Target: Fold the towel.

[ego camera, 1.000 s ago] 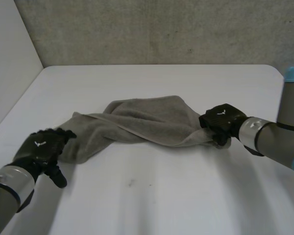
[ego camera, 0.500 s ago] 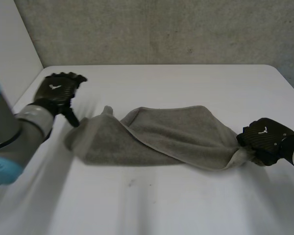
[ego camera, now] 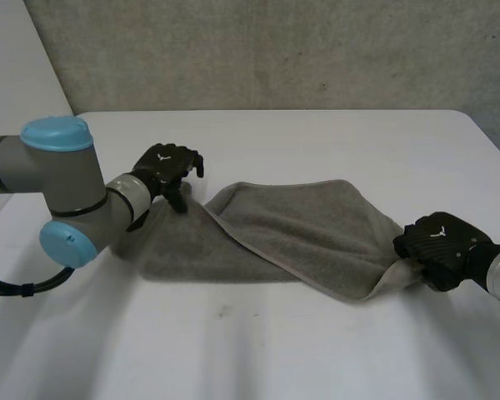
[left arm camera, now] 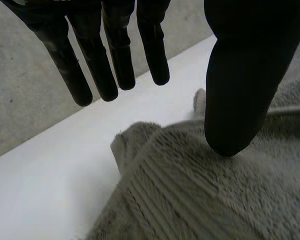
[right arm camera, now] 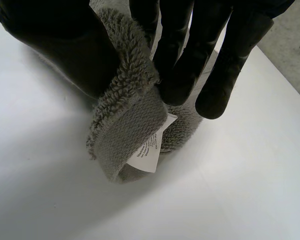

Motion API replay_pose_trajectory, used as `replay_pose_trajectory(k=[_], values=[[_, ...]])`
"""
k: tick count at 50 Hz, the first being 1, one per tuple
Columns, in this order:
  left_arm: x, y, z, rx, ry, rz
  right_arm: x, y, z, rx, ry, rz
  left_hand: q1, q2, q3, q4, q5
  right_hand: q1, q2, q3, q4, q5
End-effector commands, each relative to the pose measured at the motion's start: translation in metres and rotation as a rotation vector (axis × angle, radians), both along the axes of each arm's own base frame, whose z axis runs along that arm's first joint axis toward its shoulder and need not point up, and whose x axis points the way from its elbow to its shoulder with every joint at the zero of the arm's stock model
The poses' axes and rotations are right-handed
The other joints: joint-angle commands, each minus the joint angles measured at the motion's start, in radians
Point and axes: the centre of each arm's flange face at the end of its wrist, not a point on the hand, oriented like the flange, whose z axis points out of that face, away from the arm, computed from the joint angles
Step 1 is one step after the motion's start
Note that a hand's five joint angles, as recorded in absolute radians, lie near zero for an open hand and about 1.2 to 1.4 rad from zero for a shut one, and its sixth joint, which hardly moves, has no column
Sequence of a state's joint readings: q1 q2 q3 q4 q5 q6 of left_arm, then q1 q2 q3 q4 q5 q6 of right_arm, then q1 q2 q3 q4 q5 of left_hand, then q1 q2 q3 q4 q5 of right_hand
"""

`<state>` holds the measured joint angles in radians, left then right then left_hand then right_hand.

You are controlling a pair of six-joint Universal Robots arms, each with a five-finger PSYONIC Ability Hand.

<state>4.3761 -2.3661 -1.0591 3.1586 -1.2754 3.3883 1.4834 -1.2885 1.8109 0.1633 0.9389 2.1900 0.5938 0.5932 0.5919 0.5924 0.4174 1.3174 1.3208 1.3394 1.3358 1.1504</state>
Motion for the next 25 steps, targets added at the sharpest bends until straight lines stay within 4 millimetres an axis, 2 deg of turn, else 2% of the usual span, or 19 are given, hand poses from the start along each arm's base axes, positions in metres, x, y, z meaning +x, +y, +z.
replay_pose_trajectory(k=[1,11,13,17,19,20,22,23,25], values=[[0.001,0.003,-0.011,-0.008,-0.070,-0.019,0.000,-0.001,-0.002,0.008,0.001,0.001,0.092,0.093,0.094,0.094,0.094,0.079,0.075,0.057,0.060,0.071],[0.001,0.003,-0.022,0.006,-0.096,-0.011,0.000,-0.004,-0.002,-0.009,0.004,-0.003,0.260,0.260,0.262,0.261,0.262,0.079,0.075,0.057,0.060,0.071],[0.003,0.003,-0.025,0.014,-0.102,-0.002,-0.001,-0.005,-0.001,-0.011,0.005,-0.005,0.406,0.406,0.408,0.407,0.408,0.079,0.075,0.057,0.060,0.071],[0.004,0.006,-0.029,0.031,-0.109,0.000,-0.001,-0.005,-0.001,-0.013,0.007,-0.006,0.509,0.510,0.511,0.511,0.511,0.079,0.075,0.057,0.060,0.071],[0.006,0.011,-0.031,0.046,-0.118,0.004,-0.001,-0.006,0.001,-0.020,0.008,-0.009,0.728,0.729,0.730,0.729,0.730,0.079,0.075,0.057,0.060,0.071],[0.006,0.011,-0.031,0.046,-0.118,0.004,-0.001,-0.006,0.001,-0.020,0.008,-0.009,0.729,0.730,0.731,0.731,0.731,0.079,0.075,0.057,0.060,0.071],[0.009,0.014,-0.017,0.020,-0.119,0.027,-0.002,-0.009,0.005,-0.032,0.008,-0.026,0.802,0.803,0.804,0.804,0.804,0.079,0.075,0.057,0.060,0.071],[0.009,0.014,-0.017,0.020,-0.119,0.028,-0.002,-0.009,0.005,-0.032,0.008,-0.026,0.802,0.803,0.804,0.804,0.804,0.079,0.075,0.057,0.060,0.071],[0.015,0.018,0.010,-0.025,-0.104,0.071,-0.004,-0.015,0.013,-0.041,-0.015,-0.065,0.802,0.803,0.804,0.804,0.804,0.079,0.075,0.057,0.060,0.071]])
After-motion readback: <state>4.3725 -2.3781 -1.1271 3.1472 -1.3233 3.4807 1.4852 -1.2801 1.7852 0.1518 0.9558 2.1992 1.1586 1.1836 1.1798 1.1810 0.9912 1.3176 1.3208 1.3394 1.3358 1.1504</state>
